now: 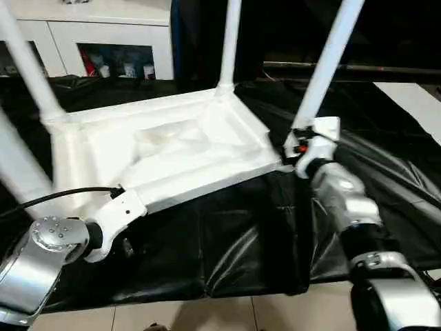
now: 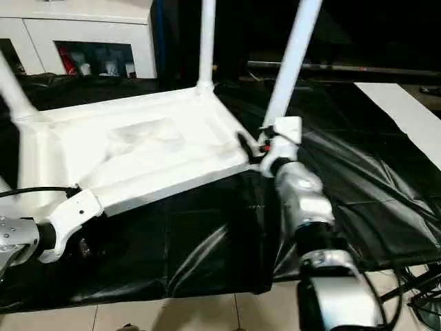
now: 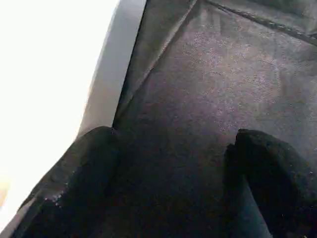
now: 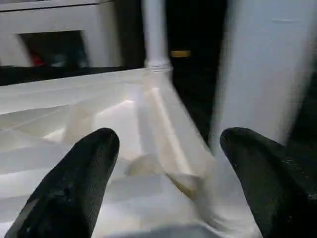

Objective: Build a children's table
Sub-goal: Rotate table base

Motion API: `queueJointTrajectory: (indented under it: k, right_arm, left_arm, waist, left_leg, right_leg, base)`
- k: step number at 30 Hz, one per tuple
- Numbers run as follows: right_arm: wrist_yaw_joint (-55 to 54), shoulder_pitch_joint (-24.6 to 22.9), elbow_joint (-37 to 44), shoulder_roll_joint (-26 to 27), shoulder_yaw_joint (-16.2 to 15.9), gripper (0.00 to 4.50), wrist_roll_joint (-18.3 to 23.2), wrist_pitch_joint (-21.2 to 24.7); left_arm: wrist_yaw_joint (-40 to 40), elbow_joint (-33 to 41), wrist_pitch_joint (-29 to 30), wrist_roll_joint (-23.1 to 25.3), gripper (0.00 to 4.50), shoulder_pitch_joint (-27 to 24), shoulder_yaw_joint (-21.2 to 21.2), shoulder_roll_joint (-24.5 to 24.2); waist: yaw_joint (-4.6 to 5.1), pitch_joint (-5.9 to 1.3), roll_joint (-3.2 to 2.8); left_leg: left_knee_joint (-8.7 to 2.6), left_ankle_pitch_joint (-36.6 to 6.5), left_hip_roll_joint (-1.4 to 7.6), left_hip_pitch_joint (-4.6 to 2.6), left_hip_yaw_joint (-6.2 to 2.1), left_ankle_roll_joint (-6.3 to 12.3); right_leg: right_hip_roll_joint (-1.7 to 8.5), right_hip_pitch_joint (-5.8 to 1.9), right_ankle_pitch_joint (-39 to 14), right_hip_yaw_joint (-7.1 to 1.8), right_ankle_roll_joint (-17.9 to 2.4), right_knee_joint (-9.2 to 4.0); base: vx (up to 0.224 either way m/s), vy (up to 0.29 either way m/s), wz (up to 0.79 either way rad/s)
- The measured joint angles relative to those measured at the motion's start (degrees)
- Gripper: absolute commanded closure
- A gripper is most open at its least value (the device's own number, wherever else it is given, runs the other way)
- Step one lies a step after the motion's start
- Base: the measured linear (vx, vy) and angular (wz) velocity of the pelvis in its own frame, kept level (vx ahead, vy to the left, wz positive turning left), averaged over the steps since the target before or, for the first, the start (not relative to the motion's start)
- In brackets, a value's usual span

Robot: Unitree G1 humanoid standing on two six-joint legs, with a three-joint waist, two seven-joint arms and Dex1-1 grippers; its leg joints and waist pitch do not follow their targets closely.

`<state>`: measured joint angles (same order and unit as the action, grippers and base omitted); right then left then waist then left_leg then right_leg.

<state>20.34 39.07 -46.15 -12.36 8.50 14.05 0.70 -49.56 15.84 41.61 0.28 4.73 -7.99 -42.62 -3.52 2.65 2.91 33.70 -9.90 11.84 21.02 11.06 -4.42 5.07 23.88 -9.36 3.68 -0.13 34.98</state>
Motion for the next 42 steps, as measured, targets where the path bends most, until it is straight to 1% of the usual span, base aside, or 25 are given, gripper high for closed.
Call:
queueJointTrajectory:
  k: [2, 4, 6, 8, 10, 12, 13, 14, 16, 17, 20, 24, 26, 30, 31, 34, 35, 38, 40, 42]
  right_arm:
    - [-0.6, 0.1, -1.6, -1.3, 1.1, 0.62, 0.0, -0.6]
    - [-0.6, 0.1, -3.0, -2.0, 1.3, 0.62, 0.0, -1.5]
    - [0.1, 0.1, -3.8, -2.0, 1.3, 0.62, -0.2, -1.6]
    - [0.6, -0.1, -3.8, -2.0, 1.2, 0.62, -0.3, -2.3]
    - [1.5, -0.6, -3.4, -2.1, 1.1, 0.62, -0.3, -2.5]
    - [2.3, -1.9, -2.1, -2.1, 1.0, 0.62, -0.3, -2.5]
    - [2.8, -2.7, -1.3, -2.1, 0.8, 0.62, -0.3, -2.4]
    - [3.4, -3.8, -0.5, -2.1, 0.5, 0.62, -0.3, -2.4]
    - [3.9, -5.3, 0.4, -2.1, 0.5, 0.62, -0.3, -2.4]
    - [4.1, -6.0, 0.8, -2.0, 0.4, 0.62, -0.3, -2.3]
    - [4.9, -7.5, 2.3, -1.8, 0.1, 0.62, -0.2, -1.9]
    - [6.0, -9.2, 5.2, -1.6, -0.5, 0.62, -0.2, -1.0]
    - [6.4, -10.1, 5.7, -1.5, -0.8, 0.62, -0.2, -0.8]
    - [8.1, -12.2, 7.2, -1.3, -2.1, 0.62, -0.2, 0.5]
    - [8.6, -12.6, 7.5, -1.3, -2.4, 0.62, -0.3, 0.8]
    - [10.8, -14.6, 10.0, -1.3, -4.4, 0.62, -0.7, 1.9]
    - [11.4, -14.9, 10.1, -1.2, -4.8, 0.62, -0.8, 2.3]
    - [11.6, -15.4, 10.6, -1.2, -5.8, 0.62, -1.3, 2.7]
    - [11.6, -15.6, 11.1, -1.1, -6.0, 0.62, -1.3, 2.8]
    - [11.7, -15.9, 11.7, -0.9, -6.2, 0.62, -1.4, 2.9]
  left_arm:
    - [0.3, -0.5, -0.2, 0.0, 0.16, 0.0, 0.0, 0.0]
    - [0.4, -0.6, -0.8, -0.1, 0.16, 0.0, 0.0, 0.1]
    - [0.1, 0.0, -2.5, -1.7, 0.16, -0.3, 0.5, 0.8]
    - [-1.1, 2.8, -3.8, -4.5, 0.16, -2.4, 2.1, 1.4]
    - [-2.9, 4.8, -3.4, -7.8, 0.16, -4.1, 4.3, 1.6]
    - [-5.2, 6.7, -1.4, -11.5, 0.16, -5.8, 7.7, 1.3]
    - [-6.7, 7.4, 0.0, -13.4, 0.16, -6.9, 9.5, 0.6]
    - [-8.9, 7.9, 1.6, -15.5, 0.16, -8.5, 11.7, -1.2]
    - [-11.4, 7.4, 2.5, -17.0, 0.16, -10.6, 14.4, -4.0]
    - [-12.9, 6.3, 2.4, -17.6, 0.07, -12.1, 15.8, -6.2]
    - [-15.8, 3.0, 2.0, -17.9, 0.07, -14.5, 19.2, -9.7]
    - [-19.8, 0.9, 1.7, -18.6, 0.07, -18.5, 23.6, -13.7]
    - [-21.7, 0.0, 1.3, -18.7, 0.07, -20.4, 25.6, -15.3]
    - [-24.8, -4.4, -2.1, -19.0, 0.07, -24.4, 29.5, -17.8]
    - [-25.3, -5.3, -3.0, -18.9, 0.07, -24.7, 30.2, -17.9]
    - [-26.7, -10.8, -7.0, -18.5, 0.07, -25.1, 34.3, -18.7]
    - [-27.2, -13.0, -8.6, -18.4, 0.07, -24.9, 36.0, -19.2]
    - [-28.8, -18.4, -12.2, -18.4, 0.07, -24.5, 39.2, -21.4]
    - [-29.1, -20.6, -13.5, -18.6, 0.07, -23.4, 40.4, -21.9]
    - [-29.5, -23.1, -14.4, -19.8, 0.07, -20.5, 41.2, -21.8]
  waist:
    - [0.21, 0.01, -0.02]
    - [0.33, 0.01, -0.01]
    - [0.68, 0.02, -0.02]
    - [0.99, 0.02, -0.03]
    - [1.09, 0.03, -0.06]
    - [1.17, 0.05, -0.08]
    - [1.19, 0.06, -0.09]
    - [1.22, 0.06, -0.1]
    - [1.36, 0.12, -0.19]
    - [1.44, 0.16, -0.26]
    - [1.56, 0.28, -0.44]
    - [1.56, 0.36, -0.57]
    - [1.5, 0.4, -0.64]
    - [1.51, 0.46, -0.73]
    - [1.48, 0.48, -0.76]
    - [1.51, 0.49, -0.77]
    - [1.51, 0.49, -0.77]
    - [1.52, 0.52, -0.79]
    - [1.46, 0.53, -0.81]
    - [1.27, 0.56, -0.76]
  left_leg:
    - [0.0, 0.0, 0.01, -0.01, -0.02, 0.0]
    - [-0.01, 0.0, 0.03, 0.01, -0.06, 0.0]
    - [0.0, 0.0, 0.04, 0.01, -0.11, 0.0]
    - [0.0, 0.0, 0.04, 0.04, -0.11, 0.0]
    - [0.0, 0.0, 0.06, 0.07, -0.11, 0.0]
    - [0.0, 0.0, 0.07, 0.07, -0.11, 0.0]
    - [-0.01, 0.0, 0.06, 0.07, -0.11, 0.0]
    - [0.0, 0.0, 0.08, 0.04, -0.12, 0.0]
    - [-0.01, 0.0, 0.08, 0.05, -0.12, 0.0]
    - [-0.01, 0.0, 0.08, 0.02, -0.15, 0.0]
    - [-0.01, 0.0, 0.08, 0.0, -0.2, -0.01]
    - [-0.02, 0.0, 0.06, -0.01, -0.4, -0.01]
    - [-0.01, 0.0, 0.05, -0.04, -0.51, -0.01]
    - [-0.02, 0.0, 0.04, -0.02, -0.74, -0.02]
    - [-0.02, 0.0, 0.04, -0.03, -0.77, -0.02]
    - [-0.04, 0.0, 0.04, -0.03, -1.1, -0.04]
    - [-0.04, 0.0, 0.03, -0.04, -1.2, -0.05]
    - [-0.03, 0.0, 0.01, -0.06, -1.22, -0.06]
    - [-0.03, 0.0, -0.02, -0.06, -1.22, -0.06]
    - [-0.04, 0.0, -0.02, -0.08, -1.22, -0.06]
  right_leg:
    - [-0.01, 0.03, 0.0, 0.02, 0.0, 0.06]
    - [-0.04, 0.08, 0.0, 0.04, 0.0, 0.08]
    - [-0.06, 0.1, 0.0, 0.07, 0.0, 0.09]
    - [-0.06, 0.12, 0.0, 0.06, 0.0, 0.08]
    - [-0.1, 0.14, 0.0, 0.06, 0.0, 0.04]
    - [-0.12, 0.13, 0.0, 0.05, -0.1, 0.03]
    - [-0.12, 0.14, 0.0, 0.04, -0.1, 0.04]
    - [-0.16, 0.12, 0.0, 0.03, -0.1, 0.04]
    - [-0.18, 0.15, -0.1, 0.02, -0.1, 0.02]
    - [-0.2, 0.13, -0.1, 0.01, 0.0, 0.01]
    - [-0.22, 0.11, -0.1, 0.0, 0.0, 0.01]
    - [-0.27, 0.07, -0.1, 0.0, 0.0, -0.01]
    - [-0.32, 0.02, -0.1, 0.0, 0.0, -0.01]
    - [-0.47, 0.01, -0.1, -0.01, 0.0, -0.04]
    - [-0.48, 0.0, -0.1, -0.02, 0.0, -0.04]
    - [-0.68, -0.01, -0.1, -0.02, 0.0, -0.05]
    - [-0.73, -0.03, -0.1, -0.01, 0.0, -0.05]
    - [-0.74, -0.02, -0.1, -0.03, 0.0, -0.05]
    - [-0.73, -0.03, -0.1, -0.07, 0.0, -0.08]
    - [-0.73, -0.06, -0.1, -0.07, 0.0, -0.07]
  base:
    - [0.0, 0.0, 0.0]
    - [0.0, 0.0, 0.0]
    - [0.0, 0.0, 0.0]
    - [0.0, 0.0, 0.0]
    - [0.0, 0.0, 0.0]
    - [0.0, 0.0, 0.0]
    - [0.0, 0.0, 0.0]
    - [0.0, 0.0, 0.0]
    - [0.0, 0.0, 0.0]
    - [0.0, 0.0, 0.0]
    - [0.0, 0.0, 0.0]
    - [0.0, 0.0, 0.0]
    - [0.0, 0.0, 0.0]
    - [0.0, 0.0, 0.0]
    - [0.0, 0.0, 0.0]
    - [0.0, 0.0, 0.0]
    - [0.0, 0.0, 0.0]
    - [0.0, 0.0, 0.0]
    - [0.0, 0.0, 0.0]
    - [0.0, 0.0, 0.0]
